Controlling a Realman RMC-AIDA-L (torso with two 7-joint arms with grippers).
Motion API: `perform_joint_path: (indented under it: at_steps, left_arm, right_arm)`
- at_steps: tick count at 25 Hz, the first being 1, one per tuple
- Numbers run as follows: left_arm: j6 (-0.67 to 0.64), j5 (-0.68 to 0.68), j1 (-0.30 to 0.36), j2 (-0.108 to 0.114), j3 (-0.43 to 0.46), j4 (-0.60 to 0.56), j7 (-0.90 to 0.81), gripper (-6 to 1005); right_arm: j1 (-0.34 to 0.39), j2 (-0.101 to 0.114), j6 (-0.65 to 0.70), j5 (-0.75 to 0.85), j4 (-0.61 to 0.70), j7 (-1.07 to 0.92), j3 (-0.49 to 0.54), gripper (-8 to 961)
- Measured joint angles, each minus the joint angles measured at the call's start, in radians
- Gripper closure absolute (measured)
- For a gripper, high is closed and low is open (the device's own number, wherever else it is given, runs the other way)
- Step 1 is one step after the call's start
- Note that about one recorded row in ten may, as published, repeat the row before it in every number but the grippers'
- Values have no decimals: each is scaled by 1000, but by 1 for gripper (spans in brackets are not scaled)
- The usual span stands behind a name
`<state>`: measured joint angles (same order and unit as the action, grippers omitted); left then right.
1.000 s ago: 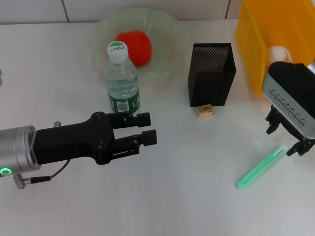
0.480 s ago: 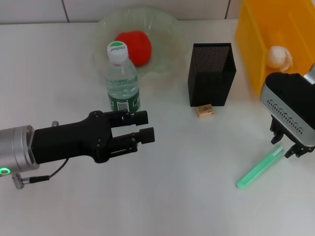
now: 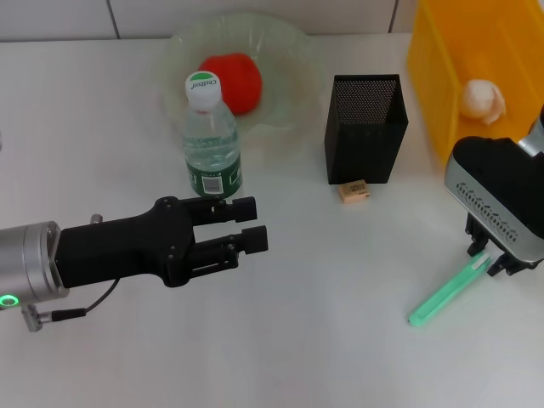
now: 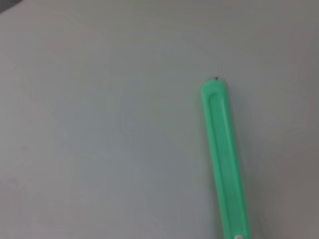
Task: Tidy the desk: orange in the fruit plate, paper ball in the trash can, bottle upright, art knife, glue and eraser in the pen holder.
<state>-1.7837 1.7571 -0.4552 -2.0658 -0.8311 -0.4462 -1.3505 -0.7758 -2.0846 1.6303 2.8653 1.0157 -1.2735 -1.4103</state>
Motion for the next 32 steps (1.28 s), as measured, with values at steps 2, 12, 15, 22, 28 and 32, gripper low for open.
perform_joint_path:
  at_steps: [2, 12, 15, 22, 28, 32]
  left_arm:
    - [0, 0, 0, 0, 0, 1, 0, 470]
    - [-6, 1, 3, 0, 0, 1, 1, 471]
    - [-9, 2, 5, 0, 0, -1, -1, 471]
    - [-25, 3, 4, 3, 1, -6, -5, 471]
    - [-55, 8, -5, 27, 3, -7, -11, 471]
    - [-67, 8, -7, 34, 2, -14, -12, 472]
  right_arm:
    - [3, -1, -1, -2, -2, -2, -7, 663]
    - [11, -3, -2, -8, 8, -19, -4, 759]
    - [22, -3, 15, -12, 41, -42, 15, 772]
    - [37, 1, 110, -72, 144, -45, 165, 784]
    - [46, 5, 172, -80, 314, -77, 312, 783]
    - [48, 9, 196, -65, 437, -115, 315, 782]
